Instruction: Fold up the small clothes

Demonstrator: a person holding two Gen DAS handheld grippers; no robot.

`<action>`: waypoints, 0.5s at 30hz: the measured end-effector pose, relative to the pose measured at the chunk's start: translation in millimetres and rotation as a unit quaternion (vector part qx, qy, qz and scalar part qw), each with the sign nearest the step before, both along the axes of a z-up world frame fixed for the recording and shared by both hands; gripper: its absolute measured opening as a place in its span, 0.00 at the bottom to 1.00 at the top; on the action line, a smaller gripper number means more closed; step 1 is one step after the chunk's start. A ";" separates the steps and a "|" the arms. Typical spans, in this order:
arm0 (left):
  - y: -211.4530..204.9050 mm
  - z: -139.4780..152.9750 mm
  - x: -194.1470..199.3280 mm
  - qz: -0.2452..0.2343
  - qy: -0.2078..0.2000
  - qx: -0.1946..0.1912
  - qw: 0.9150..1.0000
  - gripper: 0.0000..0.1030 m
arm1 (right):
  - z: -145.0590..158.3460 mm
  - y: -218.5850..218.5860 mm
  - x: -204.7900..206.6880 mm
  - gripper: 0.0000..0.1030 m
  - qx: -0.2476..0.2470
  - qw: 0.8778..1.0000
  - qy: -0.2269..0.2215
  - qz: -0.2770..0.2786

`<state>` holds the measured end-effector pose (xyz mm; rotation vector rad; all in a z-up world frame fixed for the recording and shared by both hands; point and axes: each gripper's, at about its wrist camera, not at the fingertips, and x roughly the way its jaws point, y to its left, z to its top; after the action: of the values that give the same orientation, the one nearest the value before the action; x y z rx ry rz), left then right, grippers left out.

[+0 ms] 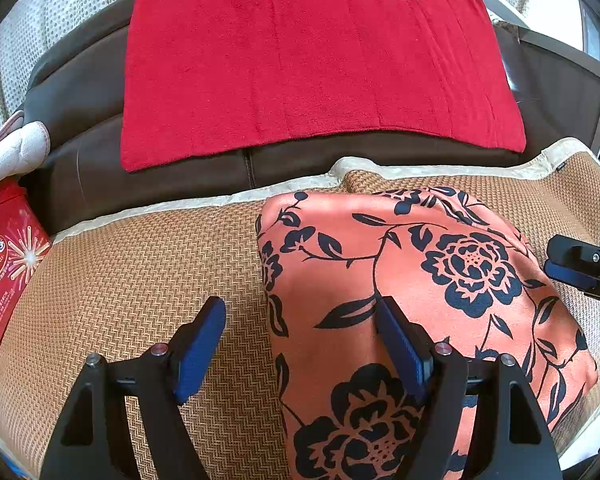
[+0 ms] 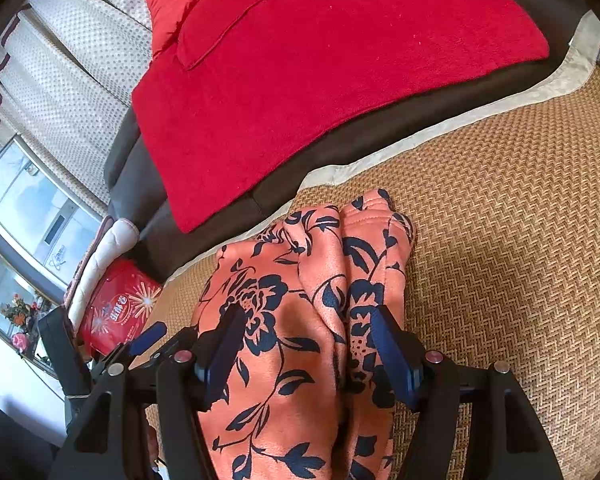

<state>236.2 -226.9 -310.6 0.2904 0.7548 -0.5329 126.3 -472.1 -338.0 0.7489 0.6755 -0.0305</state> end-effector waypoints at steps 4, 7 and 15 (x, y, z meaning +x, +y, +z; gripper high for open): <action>-0.1 -0.9 0.1 0.000 0.001 0.000 1.000 0.76 | -2.9 2.5 4.2 0.67 -0.001 1.000 0.008 0.006; -0.1 -1.0 0.4 0.000 0.001 0.000 1.000 0.76 | -5.5 5.1 6.9 0.67 -0.002 1.000 0.011 0.011; 0.7 -0.5 0.3 0.002 0.003 -0.001 1.000 0.76 | -9.1 5.6 11.3 0.67 0.000 1.000 0.016 0.011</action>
<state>236.4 -226.1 -311.1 0.2863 0.7597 -0.5307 137.5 -466.4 -347.0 0.7413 0.7150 -0.0220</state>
